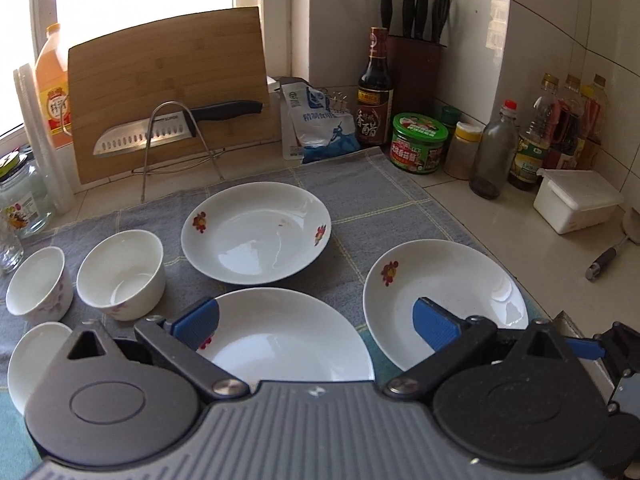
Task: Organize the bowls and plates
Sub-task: 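Reach the left tool to the stained white floral plate and grasp its rim, then lift the stained plate off the towel with the left tool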
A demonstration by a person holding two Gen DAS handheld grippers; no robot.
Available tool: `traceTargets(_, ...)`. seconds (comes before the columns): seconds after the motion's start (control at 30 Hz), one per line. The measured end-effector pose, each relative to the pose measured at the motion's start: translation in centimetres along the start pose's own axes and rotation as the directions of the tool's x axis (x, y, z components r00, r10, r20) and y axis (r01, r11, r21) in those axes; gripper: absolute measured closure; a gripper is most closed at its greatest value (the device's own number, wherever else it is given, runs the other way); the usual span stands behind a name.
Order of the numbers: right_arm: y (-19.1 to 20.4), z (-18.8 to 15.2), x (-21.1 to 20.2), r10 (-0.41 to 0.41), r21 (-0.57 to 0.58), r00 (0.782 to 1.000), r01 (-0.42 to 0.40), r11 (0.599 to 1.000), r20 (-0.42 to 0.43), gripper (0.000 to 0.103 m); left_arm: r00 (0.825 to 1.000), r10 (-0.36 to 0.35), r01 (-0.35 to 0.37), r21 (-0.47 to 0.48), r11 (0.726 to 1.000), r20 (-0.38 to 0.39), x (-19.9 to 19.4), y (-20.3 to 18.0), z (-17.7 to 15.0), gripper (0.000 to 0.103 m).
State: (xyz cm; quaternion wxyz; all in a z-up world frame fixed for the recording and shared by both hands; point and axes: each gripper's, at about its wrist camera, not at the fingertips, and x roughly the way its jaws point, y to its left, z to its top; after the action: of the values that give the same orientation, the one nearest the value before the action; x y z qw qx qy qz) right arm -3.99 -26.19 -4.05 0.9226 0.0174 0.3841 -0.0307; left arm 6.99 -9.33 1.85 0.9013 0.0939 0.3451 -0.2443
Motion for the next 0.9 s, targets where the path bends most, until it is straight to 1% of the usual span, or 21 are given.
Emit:
traceTargets(0.1, -0.2, -0.4, 1.7, 0.008, 0.014, 0.999, -0.008, 1.0, -0.031, 0.0, 0.999, -0.032, 0.032, 0.035, 0.999, -0.014, 1.5, -0.3, 1.0, 0.001)
traceTargets(0.2, -0.5, -0.6, 3.0, 0.022, 0.042, 0.999, -0.02, 0.999, -0.035, 0.0, 0.996, -0.079, 0.081, 0.047, 0.996, -0.039, 2.9, -0.4, 1.7, 0.001)
traceTargets(0.33, -0.7, -0.7, 4.7, -0.014, 0.054, 0.999, 0.017, 0.998, -0.052, 0.0, 0.988, -0.134, 0.141, 0.075, 0.987, -0.082, 4.7, -0.8, 2.5, 0.001)
traceTargets(0.43, -0.5, -0.6, 5.2, -0.017, 0.032, 0.999, 0.019, 0.999, -0.036, 0.0, 0.983, -0.16, 0.171, 0.123, 0.978, -0.091, 5.6, -1.4, 2.8, 0.001)
traceTargets(0.53, 0.0, -0.3, 5.8, -0.038, -0.02, 0.998, 0.038, 0.999, -0.046, 0.0, 0.976, -0.189, 0.204, 0.157, 0.966, -0.104, 6.7, -2.0, 3.1, 0.001)
traceTargets(0.63, -0.2, 0.0, 6.1, -0.027, -0.02, 0.998, 0.026, 0.999, -0.049, 0.0, 0.965, -0.221, 0.246, 0.204, 0.947, -0.141, 7.9, -2.8, 3.5, 0.001)
traceTargets(0.77, -0.4, -0.5, 5.9, -0.014, -0.03, 1.0, 0.013, 0.999, -0.018, 0.0, 0.953, -0.24, 0.285, 0.277, 0.918, -0.186, 9.4, -4.1, 4.1, 0.001)
traceTargets(0.9, -0.5, -0.8, 5.9, -0.009, -0.033, 1.0, 0.009, 0.999, 0.011, 0.0, 0.925, -0.294, 0.359, 0.3, 0.884, -0.24, 11.1, -4.9, 4.8, 0.001)
